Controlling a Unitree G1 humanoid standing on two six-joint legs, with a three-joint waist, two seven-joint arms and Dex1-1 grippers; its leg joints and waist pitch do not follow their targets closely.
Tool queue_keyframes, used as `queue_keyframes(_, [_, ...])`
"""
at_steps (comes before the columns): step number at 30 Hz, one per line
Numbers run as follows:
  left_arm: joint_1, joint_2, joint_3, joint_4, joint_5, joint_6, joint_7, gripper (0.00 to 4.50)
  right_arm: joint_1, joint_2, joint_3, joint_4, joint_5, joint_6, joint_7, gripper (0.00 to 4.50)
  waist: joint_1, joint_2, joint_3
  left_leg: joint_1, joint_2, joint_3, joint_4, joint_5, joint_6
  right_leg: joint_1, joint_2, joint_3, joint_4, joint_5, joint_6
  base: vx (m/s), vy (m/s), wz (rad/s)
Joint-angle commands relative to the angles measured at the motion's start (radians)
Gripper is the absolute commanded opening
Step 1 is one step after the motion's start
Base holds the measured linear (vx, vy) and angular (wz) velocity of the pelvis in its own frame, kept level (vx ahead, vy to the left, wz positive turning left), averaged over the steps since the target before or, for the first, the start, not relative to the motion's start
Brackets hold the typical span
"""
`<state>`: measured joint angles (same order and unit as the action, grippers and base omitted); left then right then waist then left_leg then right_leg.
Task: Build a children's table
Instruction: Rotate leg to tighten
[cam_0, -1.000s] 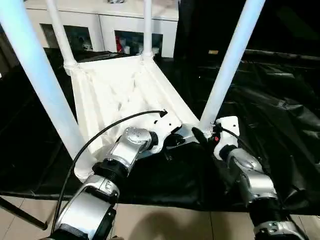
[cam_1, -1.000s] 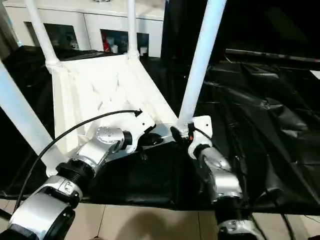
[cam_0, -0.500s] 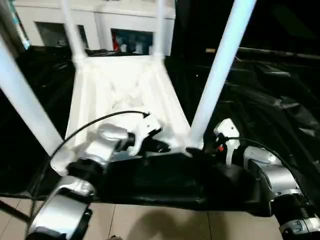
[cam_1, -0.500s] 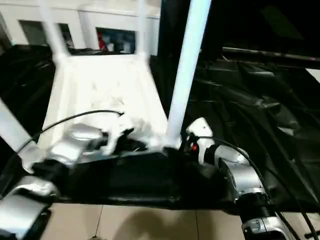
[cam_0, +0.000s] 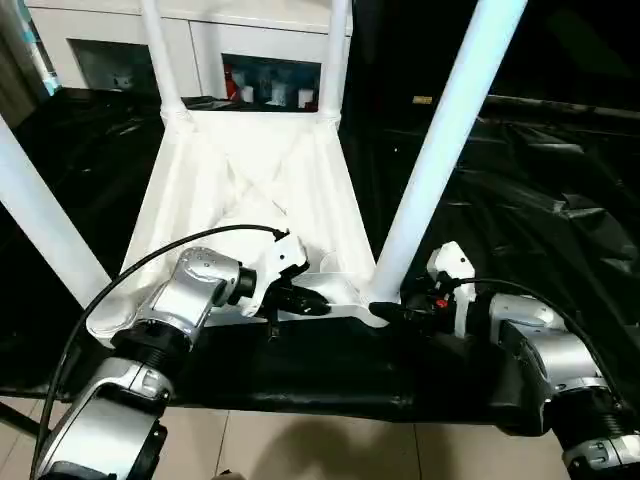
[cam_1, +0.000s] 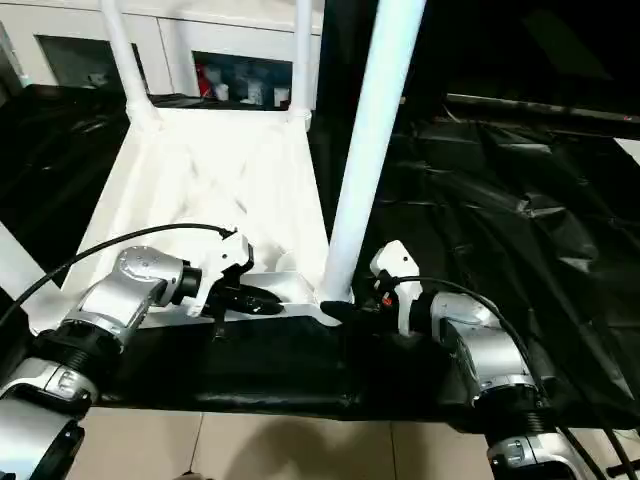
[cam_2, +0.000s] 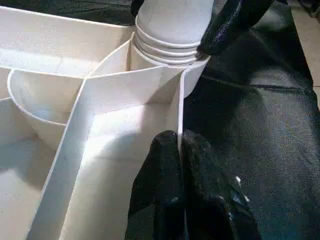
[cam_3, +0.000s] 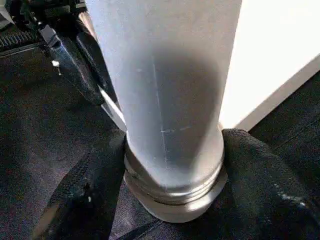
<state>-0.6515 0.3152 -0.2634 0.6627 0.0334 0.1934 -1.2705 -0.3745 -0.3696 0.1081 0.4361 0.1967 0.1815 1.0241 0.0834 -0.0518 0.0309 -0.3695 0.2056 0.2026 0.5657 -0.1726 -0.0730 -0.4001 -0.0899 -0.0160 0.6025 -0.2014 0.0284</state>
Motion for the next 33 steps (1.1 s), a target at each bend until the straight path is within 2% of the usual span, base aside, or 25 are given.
queue_keyframes(1, [0.038,-0.018,-0.046,0.038,0.016,0.028,0.005,0.00,0.004,0.022,-0.017,0.012,0.011,-0.016,-0.043,2.70,0.001,-0.006,-0.048,0.014,0.023,-0.006,-0.055,-0.176,0.068,0.041,-0.036,0.019,-0.057,-0.036,-0.262,0.000,0.000,0.00])
queue_keyframes(3, [0.033,-0.035,-0.041,0.049,0.021,0.022,0.044,0.00,0.003,0.047,-0.037,0.027,0.008,-0.017,-0.101,2.69,-0.002,-0.006,-0.045,0.013,0.023,-0.007,-0.057,-0.197,0.059,0.039,-0.038,0.019,-0.061,-0.070,-0.257,0.000,0.000,0.00])
queue_keyframes(5, [0.021,-0.077,-0.031,0.076,0.035,0.015,0.136,0.00,0.002,0.099,-0.066,0.054,-0.010,-0.023,-0.230,2.67,-0.008,-0.005,-0.042,0.013,0.023,-0.009,-0.062,-0.238,0.037,0.035,-0.038,0.019,-0.068,-0.136,-0.242,0.000,0.000,0.00])
queue_keyframes(7, [0.007,-0.116,-0.020,0.100,0.048,0.013,0.224,0.00,0.006,0.145,-0.083,0.068,-0.026,-0.025,-0.337,2.66,-0.014,-0.005,-0.040,0.017,0.023,-0.013,-0.067,-0.295,0.000,0.029,-0.041,0.019,-0.080,-0.256,-0.209,0.000,0.000,0.00])
queue_keyframes(10, [-0.021,-0.177,0.002,0.143,0.062,0.023,0.369,0.00,0.009,0.211,-0.103,0.079,-0.036,-0.021,-0.466,2.66,-0.020,-0.005,-0.038,0.018,0.022,-0.016,-0.069,-0.335,-0.006,0.024,-0.041,0.020,-0.091,-0.338,-0.171,0.000,0.000,0.00])
queue_keyframes(11, [-0.039,-0.221,0.010,0.166,0.067,0.031,0.441,0.00,0.012,0.260,-0.106,0.083,-0.055,-0.022,-0.560,2.66,-0.022,-0.002,-0.038,0.016,0.022,-0.016,-0.070,-0.330,-0.013,0.022,-0.039,0.022,-0.092,-0.340,-0.160,0.000,0.000,0.00])
queue_keyframes(12, [-0.039,-0.221,0.010,0.166,0.067,0.031,0.441,0.00,0.012,0.260,-0.106,0.083,-0.055,-0.022,-0.560,2.66,-0.022,-0.002,-0.038,0.018,0.022,-0.017,-0.071,-0.332,-0.020,0.019,-0.038,0.022,-0.092,-0.340,-0.158,0.000,0.000,0.00])
queue_keyframes(13, [-0.051,-0.253,0.011,0.177,0.067,0.038,0.478,0.00,0.015,0.297,-0.092,0.084,-0.078,-0.026,-0.615,2.66,-0.021,-0.004,-0.040,0.017,0.020,-0.018,-0.071,-0.331,-0.020,0.022,-0.039,0.020,-0.092,-0.335,-0.155,0.000,0.000,0.00])
queue_keyframes(14, [-0.055,-0.262,0.008,0.180,0.070,0.036,0.486,0.00,0.016,0.309,-0.086,0.083,-0.082,-0.027,-0.623,2.66,-0.021,0.000,-0.040,0.016,0.020,-0.018,-0.071,-0.330,-0.018,0.022,-0.037,0.021,-0.093,-0.321,-0.153,0.000,0.000,0.00])
queue_keyframes(18, [-0.071,-0.284,0.008,0.199,0.074,0.020,0.514,0.00,0.017,0.338,-0.076,0.076,-0.087,-0.045,-0.624,2.66,-0.020,-0.001,-0.041,0.014,0.019,-0.018,-0.070,-0.329,-0.004,0.023,-0.037,0.021,-0.092,-0.303,-0.147,0.000,0.000,0.00])
queue_keyframes(20, [-0.075,-0.286,-0.001,0.205,0.085,0.012,0.512,0.00,0.016,0.335,-0.075,0.061,-0.068,-0.060,-0.589,3.22,-0.019,0.002,-0.042,0.012,0.019,-0.018,-0.072,-0.323,0.002,0.025,-0.036,0.020,-0.090,-0.275,-0.151,0.000,0.000,0.00])
queue_keyframes(24, [-0.075,-0.278,-0.004,0.210,0.091,0.011,0.497,0.00,0.018,0.313,-0.075,0.037,-0.046,-0.055,-0.529,3.48,-0.018,0.003,-0.042,0.010,0.020,-0.018,-0.072,-0.321,0.011,0.027,-0.036,0.019,-0.090,-0.260,-0.158,0.000,0.000,0.00])
queue_keyframes(25, [-0.067,-0.256,-0.014,0.204,0.094,0.012,0.452,0.00,0.016,0.268,-0.062,0.019,-0.044,-0.048,-0.464,3.67,-0.017,0.004,-0.042,0.012,0.021,-0.018,-0.073,-0.321,0.011,0.027,-0.036,0.019,-0.090,-0.261,-0.160,0.000,0.000,0.00])
queue_keyframes(29, [-0.043,-0.211,-0.029,0.177,0.085,-0.011,0.341,0.00,0.035,0.148,0.015,-0.026,-0.061,-0.045,-0.258,3.77,-0.013,-0.003,-0.043,0.005,0.020,-0.017,-0.067,-0.278,0.039,0.036,-0.038,0.018,-0.085,-0.204,-0.172,0.000,0.000,0.00])
queue_keyframes(30, [-0.043,-0.211,-0.029,0.177,0.085,-0.011,0.341,0.00,0.035,0.148,0.015,-0.026,-0.061,-0.045,-0.258,3.77,-0.013,-0.004,-0.044,0.006,0.020,-0.015,-0.065,-0.272,0.044,0.037,-0.038,0.018,-0.085,-0.195,-0.175,0.000,0.000,0.00])
queue_keyframes(31, [-0.033,-0.173,-0.028,0.156,0.062,-0.034,0.243,0.00,0.038,0.084,0.013,-0.045,-0.042,-0.036,-0.163,3.77,-0.011,-0.005,-0.043,0.006,0.020,-0.015,-0.064,-0.257,0.055,0.038,-0.039,0.018,-0.083,-0.181,-0.183,0.000,0.000,0.00])
queue_keyframes(33, [-0.026,-0.156,-0.027,0.139,0.043,-0.057,0.188,0.00,0.032,0.063,0.007,-0.043,-0.038,-0.039,-0.139,3.77,-0.010,-0.010,-0.045,0.005,0.021,-0.012,-0.061,-0.235,0.072,0.038,-0.038,0.018,-0.080,-0.154,-0.194,0.000,0.000,0.00])
